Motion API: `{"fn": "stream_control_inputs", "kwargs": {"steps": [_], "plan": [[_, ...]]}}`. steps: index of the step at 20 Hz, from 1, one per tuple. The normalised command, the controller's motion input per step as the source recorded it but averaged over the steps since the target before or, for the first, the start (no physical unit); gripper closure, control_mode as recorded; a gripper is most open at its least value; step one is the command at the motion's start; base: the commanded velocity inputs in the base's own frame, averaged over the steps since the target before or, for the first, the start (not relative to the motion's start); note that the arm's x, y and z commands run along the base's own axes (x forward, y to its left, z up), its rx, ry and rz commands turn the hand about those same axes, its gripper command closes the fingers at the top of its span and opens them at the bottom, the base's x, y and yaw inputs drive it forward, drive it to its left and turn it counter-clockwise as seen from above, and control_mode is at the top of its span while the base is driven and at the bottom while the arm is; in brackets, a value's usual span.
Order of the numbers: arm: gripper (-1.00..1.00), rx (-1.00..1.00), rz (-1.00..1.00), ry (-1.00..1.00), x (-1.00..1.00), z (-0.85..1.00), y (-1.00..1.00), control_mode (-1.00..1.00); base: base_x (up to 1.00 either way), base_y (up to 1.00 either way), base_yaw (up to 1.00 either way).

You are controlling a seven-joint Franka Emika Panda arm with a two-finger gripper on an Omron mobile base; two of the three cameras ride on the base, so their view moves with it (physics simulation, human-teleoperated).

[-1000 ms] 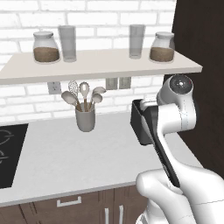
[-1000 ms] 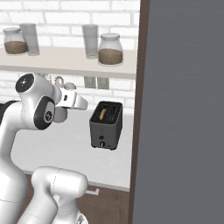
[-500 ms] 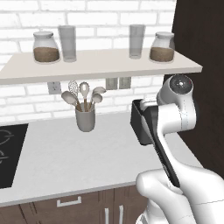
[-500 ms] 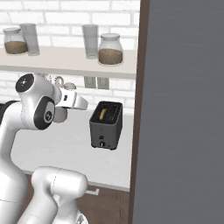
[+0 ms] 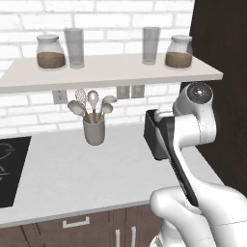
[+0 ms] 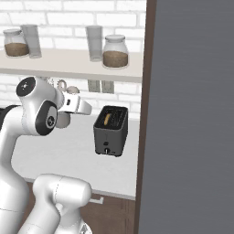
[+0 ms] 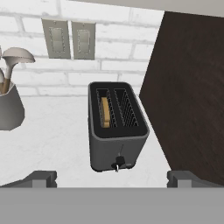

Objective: Start the toaster. Once the lever pops up, take the bread to the plate on the dining counter.

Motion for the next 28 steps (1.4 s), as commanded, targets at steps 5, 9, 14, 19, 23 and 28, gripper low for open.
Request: {"fn": "stream_control_inputs", "kwargs": {"steps": [5, 9, 14, 19, 23, 28], "plan": [[-1.0, 0.0, 0.0, 0.0, 0.0, 0.0, 0.0, -1.0, 0.0, 0.0, 0.0], [-1.0, 0.0, 0.0, 0.0, 0.0, 0.0, 0.0, -1.0, 0.0, 0.0, 0.0], [-1.0, 0.0, 0.0, 0.0, 0.0, 0.0, 0.0, -1.0, 0.0, 0.0, 0.0], [-1.0, 0.0, 0.0, 0.0, 0.0, 0.0, 0.0, -1.0, 0.0, 0.0, 0.0], [-1.0, 0.0, 0.0, 0.0, 0.0, 0.0, 0.0, -1.0, 0.0, 0.0, 0.0], [-1.0, 0.0, 0.0, 0.0, 0.0, 0.0, 0.0, -1.0, 0.0, 0.0, 0.0]]}}
